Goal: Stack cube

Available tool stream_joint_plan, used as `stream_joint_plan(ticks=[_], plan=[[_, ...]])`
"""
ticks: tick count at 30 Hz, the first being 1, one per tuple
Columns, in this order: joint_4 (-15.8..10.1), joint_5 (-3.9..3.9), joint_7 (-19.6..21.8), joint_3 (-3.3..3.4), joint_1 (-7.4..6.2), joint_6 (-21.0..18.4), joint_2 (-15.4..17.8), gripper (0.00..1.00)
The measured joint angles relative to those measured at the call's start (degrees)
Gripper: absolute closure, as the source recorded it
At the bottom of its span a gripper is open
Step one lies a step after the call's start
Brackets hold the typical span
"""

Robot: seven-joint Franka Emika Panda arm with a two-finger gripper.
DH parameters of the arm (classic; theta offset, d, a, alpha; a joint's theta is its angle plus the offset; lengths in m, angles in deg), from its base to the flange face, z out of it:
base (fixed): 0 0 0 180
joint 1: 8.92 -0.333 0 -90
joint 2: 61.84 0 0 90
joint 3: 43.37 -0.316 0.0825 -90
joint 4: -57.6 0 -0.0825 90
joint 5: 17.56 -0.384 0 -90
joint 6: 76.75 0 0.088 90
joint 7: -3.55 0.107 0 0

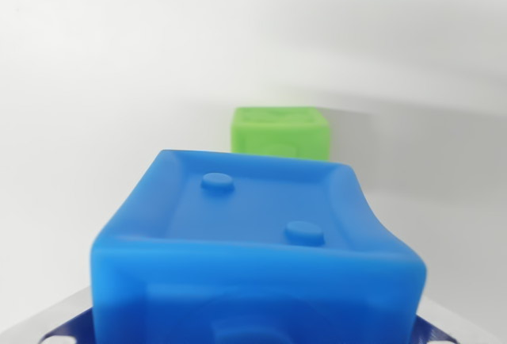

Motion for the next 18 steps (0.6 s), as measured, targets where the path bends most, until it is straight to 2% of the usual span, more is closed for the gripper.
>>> stream_joint_plan(ticks=[10, 13, 18], plan=[[-0.23, 0.0, -1.23, 1.15, 0.97, -0.36, 0.6, 1.0], [-0.42, -0.14, -1.38, 1.19, 1.01, 0.4, 0.02, 1.0], [-0.65, -0.61, -1.73, 1.18, 1.01, 3.22, -3.05, 1.0]])
